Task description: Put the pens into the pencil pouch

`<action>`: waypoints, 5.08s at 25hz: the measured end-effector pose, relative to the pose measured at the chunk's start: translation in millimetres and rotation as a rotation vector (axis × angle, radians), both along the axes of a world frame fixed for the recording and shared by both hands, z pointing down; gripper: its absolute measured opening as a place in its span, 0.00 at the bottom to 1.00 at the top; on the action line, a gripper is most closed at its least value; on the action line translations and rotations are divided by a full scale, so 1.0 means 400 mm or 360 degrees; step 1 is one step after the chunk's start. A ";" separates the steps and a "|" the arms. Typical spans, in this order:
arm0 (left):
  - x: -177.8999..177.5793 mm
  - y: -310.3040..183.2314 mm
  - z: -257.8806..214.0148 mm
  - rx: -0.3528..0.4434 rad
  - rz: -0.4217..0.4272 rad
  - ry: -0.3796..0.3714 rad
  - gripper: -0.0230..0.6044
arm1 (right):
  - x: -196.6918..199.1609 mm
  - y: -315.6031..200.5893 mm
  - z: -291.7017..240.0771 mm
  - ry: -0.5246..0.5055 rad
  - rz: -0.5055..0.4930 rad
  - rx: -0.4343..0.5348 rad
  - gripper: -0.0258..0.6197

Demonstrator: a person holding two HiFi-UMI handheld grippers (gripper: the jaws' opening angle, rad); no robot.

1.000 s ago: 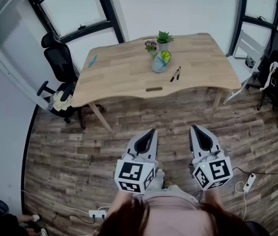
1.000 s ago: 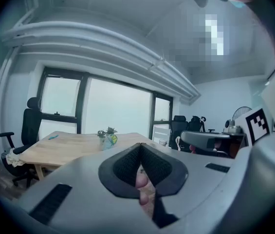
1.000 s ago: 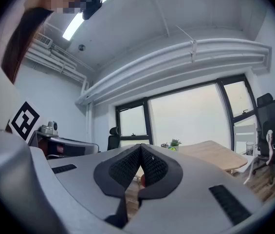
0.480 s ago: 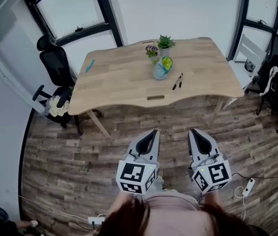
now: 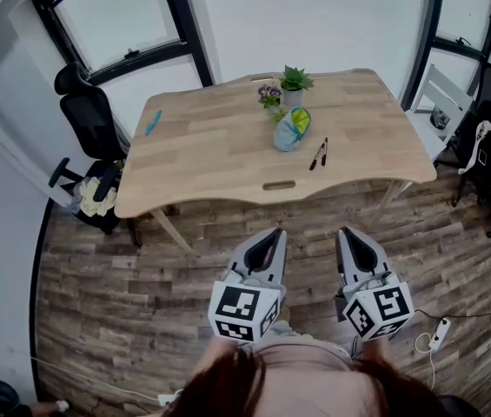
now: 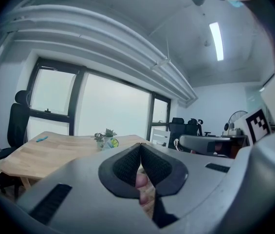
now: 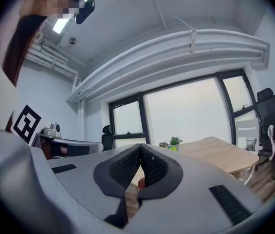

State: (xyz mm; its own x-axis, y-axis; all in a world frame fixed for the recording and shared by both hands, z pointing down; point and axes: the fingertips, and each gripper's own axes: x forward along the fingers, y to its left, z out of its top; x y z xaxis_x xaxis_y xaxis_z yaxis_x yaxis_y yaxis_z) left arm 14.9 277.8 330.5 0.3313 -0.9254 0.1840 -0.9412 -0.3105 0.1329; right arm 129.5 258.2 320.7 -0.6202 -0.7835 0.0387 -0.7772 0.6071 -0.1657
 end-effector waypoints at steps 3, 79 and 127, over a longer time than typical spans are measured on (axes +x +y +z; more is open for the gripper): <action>-0.022 -0.034 -0.001 0.0009 0.0021 0.0010 0.04 | -0.017 -0.036 -0.002 0.0007 0.0041 -0.0011 0.04; -0.065 -1.017 0.466 -0.0762 -0.0266 0.0256 0.19 | -0.041 -0.966 0.467 0.0461 0.0068 -0.0544 0.12; -0.104 -1.078 0.552 -0.1113 -0.0307 0.0475 0.10 | 0.002 -0.988 0.796 0.0729 0.0378 -0.1104 0.12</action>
State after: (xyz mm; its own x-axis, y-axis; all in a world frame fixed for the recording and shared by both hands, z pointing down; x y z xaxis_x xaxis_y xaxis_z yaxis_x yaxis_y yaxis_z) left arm -26.9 -153.5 551.3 0.3036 -0.6739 0.6736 -0.8637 0.1039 0.4932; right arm 130.4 -137.2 639.3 -0.2493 -0.5972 0.7623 -0.9515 0.2976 -0.0780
